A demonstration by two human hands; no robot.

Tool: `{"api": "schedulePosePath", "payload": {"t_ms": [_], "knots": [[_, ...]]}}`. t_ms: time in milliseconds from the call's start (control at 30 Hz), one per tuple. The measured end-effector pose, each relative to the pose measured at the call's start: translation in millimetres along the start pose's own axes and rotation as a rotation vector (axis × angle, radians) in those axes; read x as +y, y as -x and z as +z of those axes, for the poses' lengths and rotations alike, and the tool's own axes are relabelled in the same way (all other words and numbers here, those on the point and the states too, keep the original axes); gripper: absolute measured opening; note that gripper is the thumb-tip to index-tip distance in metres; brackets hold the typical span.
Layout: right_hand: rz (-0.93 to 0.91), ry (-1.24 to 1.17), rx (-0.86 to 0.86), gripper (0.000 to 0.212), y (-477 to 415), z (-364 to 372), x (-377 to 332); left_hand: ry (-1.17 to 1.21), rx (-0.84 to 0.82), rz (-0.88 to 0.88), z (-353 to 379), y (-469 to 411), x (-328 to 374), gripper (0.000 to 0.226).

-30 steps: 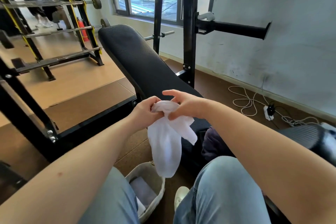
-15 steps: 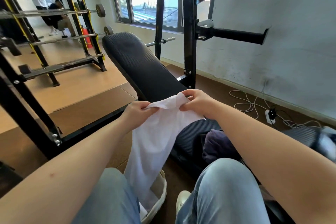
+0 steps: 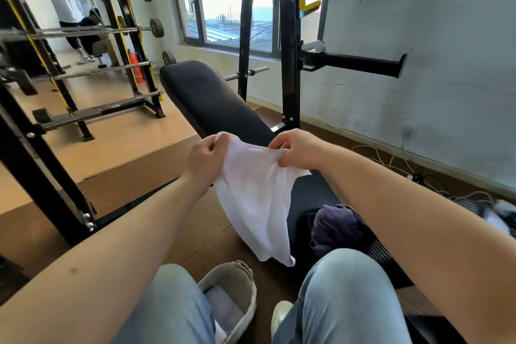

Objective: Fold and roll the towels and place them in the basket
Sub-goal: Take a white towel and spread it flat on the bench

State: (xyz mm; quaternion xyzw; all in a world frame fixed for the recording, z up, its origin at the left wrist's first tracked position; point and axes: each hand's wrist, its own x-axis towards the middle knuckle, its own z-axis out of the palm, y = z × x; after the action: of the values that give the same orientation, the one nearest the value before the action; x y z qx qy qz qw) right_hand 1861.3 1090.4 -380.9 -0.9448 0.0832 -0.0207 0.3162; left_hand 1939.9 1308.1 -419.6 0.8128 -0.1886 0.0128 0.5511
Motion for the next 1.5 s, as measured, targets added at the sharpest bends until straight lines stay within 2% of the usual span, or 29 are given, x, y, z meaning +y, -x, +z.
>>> {"api": "schedulePosePath", "payload": {"t_ms": [100, 200, 300, 467, 567, 700, 767, 967, 1100, 1233, 1367, 1500], "knots": [[0.091, 0.201, 0.008, 0.032, 5, -17, 7, 0.05, 0.17, -0.097, -11, -7, 1, 0.039], [0.112, 0.148, 0.087, 0.025, 12, -32, 13, 0.087, 0.246, -0.123, -23, -11, 6, 0.035], [0.097, -0.028, 0.145, 0.019, 19, -44, 13, 0.082, 0.255, -0.124, -33, -13, 11, 0.037], [0.162, -0.226, 0.223, 0.025, 34, -64, 4, 0.064, 0.323, -0.057, -47, -11, 31, 0.034], [0.172, -0.471, 0.224, 0.023, 43, -77, -3, 0.079, 0.368, -0.049, -60, -10, 41, 0.036], [0.083, -0.87, 0.223, 0.018, 53, -93, -12, 0.091, 0.37, 0.005, -77, -8, 50, 0.028], [0.067, -0.934, 0.271, 0.017, 56, -100, -18, 0.116, 0.36, 0.016, -84, -6, 56, 0.027], [0.088, -0.745, 0.564, 0.018, 61, -122, -42, 0.223, 0.305, 0.052, -98, -5, 86, 0.025], [0.067, -0.731, 0.643, 0.013, 64, -134, -59, 0.333, 0.287, 0.068, -99, -8, 111, 0.028], [0.056, -0.712, 0.71, 0.018, 60, -145, -69, 0.42, 0.26, 0.064, -94, -11, 131, 0.034], [-0.012, -0.707, 0.822, 0.024, 55, -161, -69, 0.315, 0.333, 0.15, -87, -9, 151, 0.029], [-0.083, -0.676, 0.949, 0.014, 40, -176, -63, 0.218, 0.384, 0.246, -76, -13, 172, 0.022]]}}
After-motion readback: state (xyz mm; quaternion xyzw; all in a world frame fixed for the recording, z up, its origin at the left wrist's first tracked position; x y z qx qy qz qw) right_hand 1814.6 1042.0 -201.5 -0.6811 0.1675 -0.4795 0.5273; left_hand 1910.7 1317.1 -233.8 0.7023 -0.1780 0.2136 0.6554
